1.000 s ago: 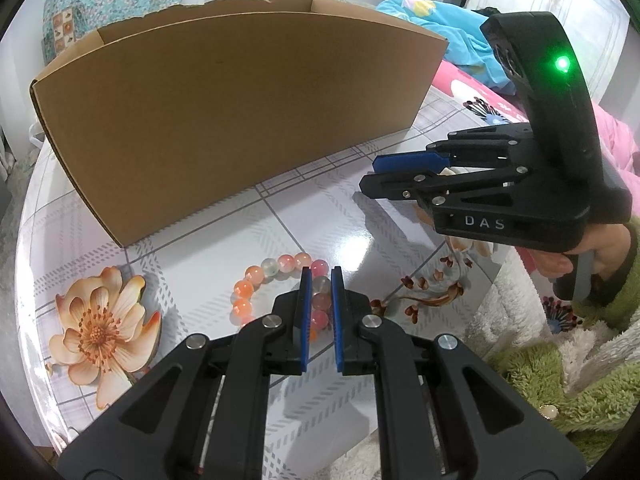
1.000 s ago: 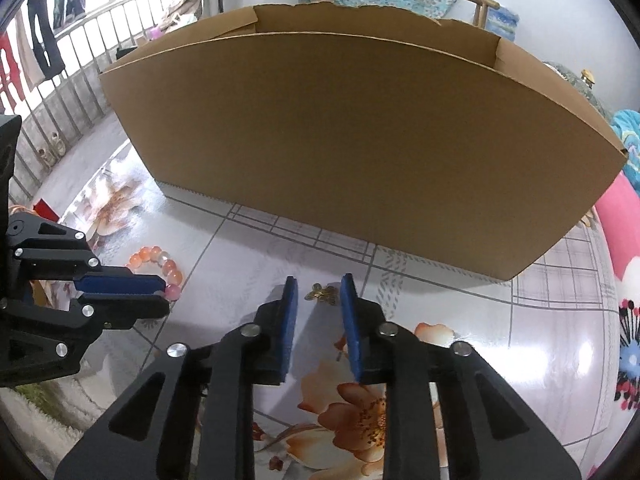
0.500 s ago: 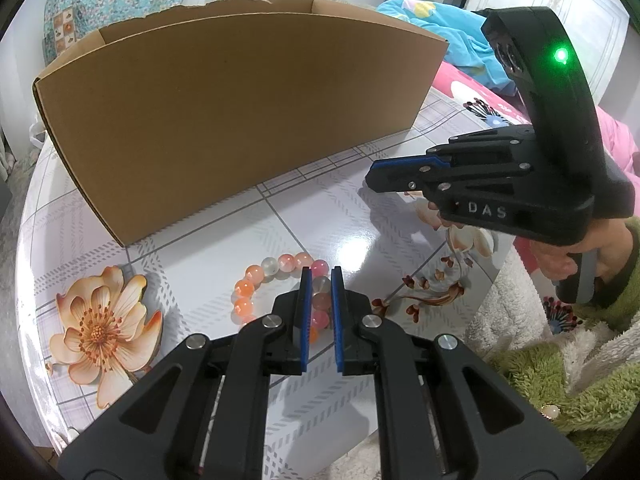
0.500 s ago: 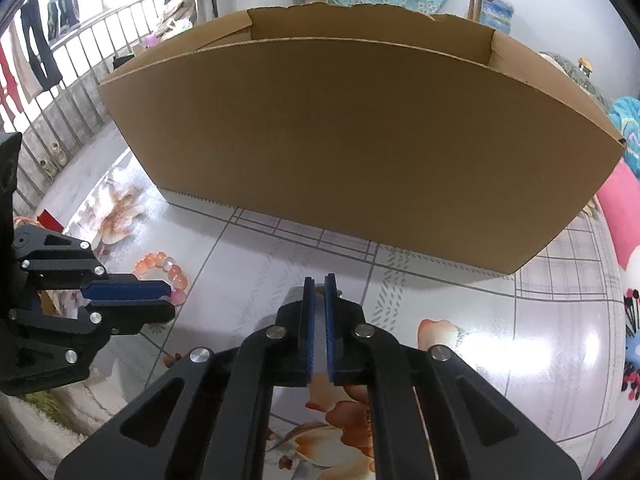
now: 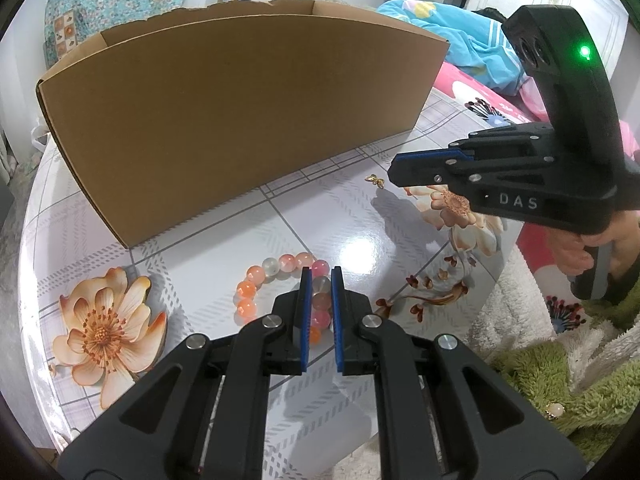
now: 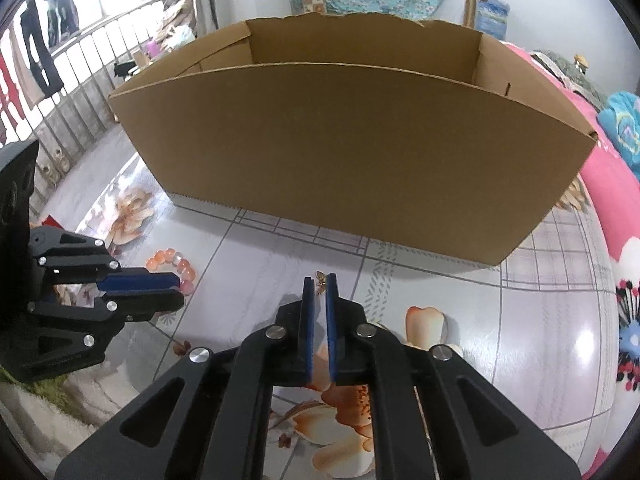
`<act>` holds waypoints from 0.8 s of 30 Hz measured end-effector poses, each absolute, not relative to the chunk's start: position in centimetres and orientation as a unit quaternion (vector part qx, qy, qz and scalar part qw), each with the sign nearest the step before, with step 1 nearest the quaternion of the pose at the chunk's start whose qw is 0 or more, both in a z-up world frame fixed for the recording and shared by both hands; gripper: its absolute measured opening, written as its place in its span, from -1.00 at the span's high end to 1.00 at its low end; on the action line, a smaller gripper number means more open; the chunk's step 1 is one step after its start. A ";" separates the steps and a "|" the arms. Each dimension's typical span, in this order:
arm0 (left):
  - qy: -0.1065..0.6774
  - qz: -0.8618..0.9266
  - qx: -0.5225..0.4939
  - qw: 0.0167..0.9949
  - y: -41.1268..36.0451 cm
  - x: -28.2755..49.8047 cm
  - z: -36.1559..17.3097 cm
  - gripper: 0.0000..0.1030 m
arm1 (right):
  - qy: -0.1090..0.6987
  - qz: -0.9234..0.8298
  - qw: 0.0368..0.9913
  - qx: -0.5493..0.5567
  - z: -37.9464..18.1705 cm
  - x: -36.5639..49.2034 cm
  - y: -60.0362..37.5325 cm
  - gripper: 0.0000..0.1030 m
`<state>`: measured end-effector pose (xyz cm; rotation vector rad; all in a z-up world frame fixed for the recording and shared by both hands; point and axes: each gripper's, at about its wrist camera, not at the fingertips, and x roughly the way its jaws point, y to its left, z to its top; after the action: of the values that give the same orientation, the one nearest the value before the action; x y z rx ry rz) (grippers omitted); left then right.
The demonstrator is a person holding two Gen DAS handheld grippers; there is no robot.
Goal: Organize jewelry
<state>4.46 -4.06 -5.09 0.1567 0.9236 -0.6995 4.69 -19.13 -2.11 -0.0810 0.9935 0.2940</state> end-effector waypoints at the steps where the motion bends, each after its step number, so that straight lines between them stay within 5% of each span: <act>1: 0.436 -0.330 0.074 0.834 -4.1 4.5 -5.1 0.84 | 0.475 0.141 0.868 -0.041 -2.2 4.8 -19.0 0.87; 8: 0.436 -0.330 0.072 0.834 -4.1 4.5 -5.1 0.84 | 0.479 0.151 0.862 -0.070 -2.8 6.1 -18.4 0.66; 12: 0.436 -0.330 0.070 0.834 -4.0 4.4 -5.1 0.84 | 0.488 0.157 0.855 -0.077 -3.2 6.2 -18.2 0.70; 14: 0.436 -0.329 0.070 0.834 -4.0 4.4 -5.1 0.84 | 0.493 0.165 0.851 -0.068 -3.1 6.5 -18.2 0.87; 24: 0.436 -0.329 0.071 0.835 -4.0 4.3 -5.1 0.84 | 0.490 0.158 0.857 -0.038 -2.8 6.5 -18.9 0.87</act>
<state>4.32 -4.00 -5.08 0.1496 0.9236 -0.6959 6.55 -18.90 -2.83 -0.0805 1.0287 0.3314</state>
